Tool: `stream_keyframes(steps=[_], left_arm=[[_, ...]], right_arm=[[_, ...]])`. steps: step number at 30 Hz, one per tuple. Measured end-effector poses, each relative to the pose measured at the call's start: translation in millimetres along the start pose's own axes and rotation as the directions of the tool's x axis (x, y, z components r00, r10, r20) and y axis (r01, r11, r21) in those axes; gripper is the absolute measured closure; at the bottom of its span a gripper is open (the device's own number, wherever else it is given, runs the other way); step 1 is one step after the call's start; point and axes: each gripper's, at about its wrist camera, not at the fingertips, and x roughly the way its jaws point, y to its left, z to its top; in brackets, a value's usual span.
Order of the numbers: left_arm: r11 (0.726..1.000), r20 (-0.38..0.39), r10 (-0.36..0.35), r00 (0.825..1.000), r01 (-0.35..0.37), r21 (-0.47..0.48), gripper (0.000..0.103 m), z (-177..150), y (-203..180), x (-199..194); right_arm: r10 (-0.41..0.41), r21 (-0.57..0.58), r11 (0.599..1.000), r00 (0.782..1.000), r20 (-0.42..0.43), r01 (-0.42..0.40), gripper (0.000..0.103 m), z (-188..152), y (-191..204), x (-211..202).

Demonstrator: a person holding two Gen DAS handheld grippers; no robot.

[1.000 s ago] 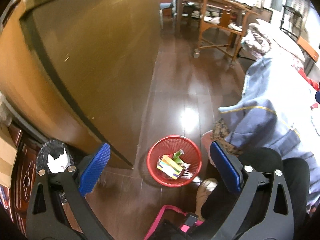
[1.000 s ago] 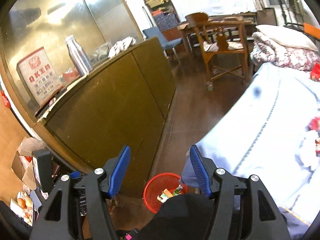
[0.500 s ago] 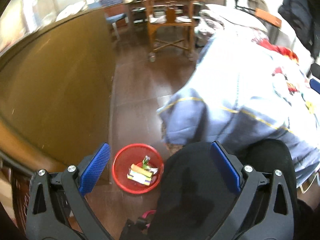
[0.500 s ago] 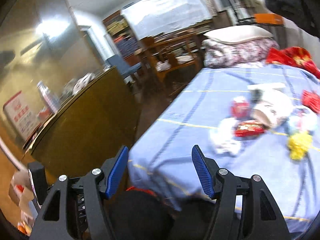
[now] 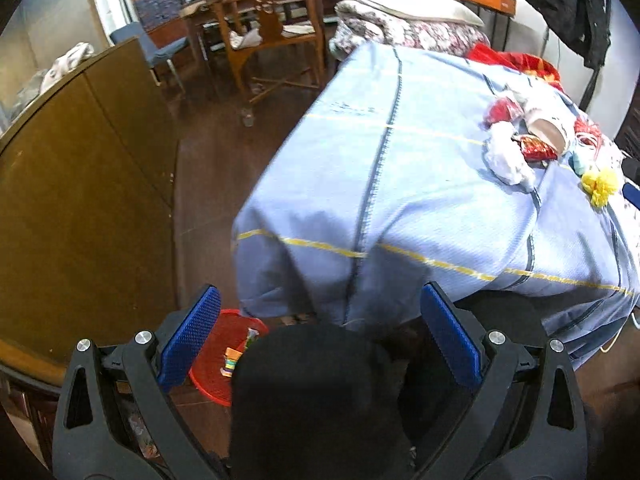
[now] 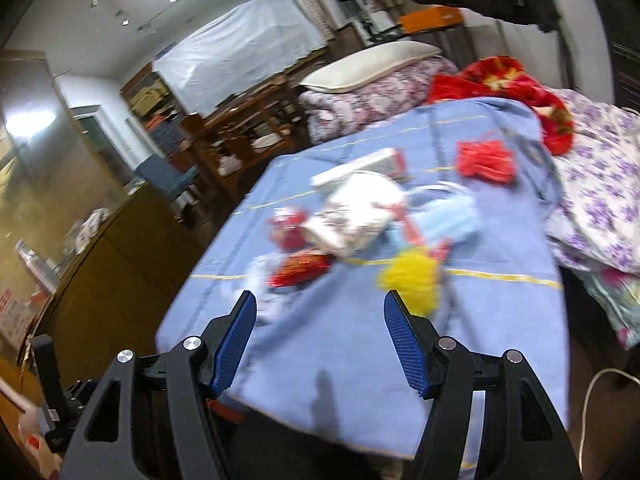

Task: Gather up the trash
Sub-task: 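Move both tools back over the table toward the remaining trash, then grasp the yellow tassel with the right tool while the left tool grasps the white tissue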

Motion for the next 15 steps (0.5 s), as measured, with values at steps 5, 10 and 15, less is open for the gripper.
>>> stream_keyframes(steps=[5,10,15], left_arm=[[1.000,-0.027,-0.018,0.999,0.019,0.024,0.007,8,-16,13],[0.998,-0.047,-0.023,0.999,0.026,0.049,0.007,18,-35,23],[0.996,-0.044,-0.073,0.996,0.075,0.051,0.007,34,-47,29]], right_arm=[[-0.032,0.066,0.997,0.999,-0.016,0.033,0.038,-1,-33,12],[-0.049,0.066,0.997,0.999,-0.022,0.050,0.038,0,-43,24],[-0.064,0.041,0.997,0.998,-0.014,0.065,0.069,3,-42,36]])
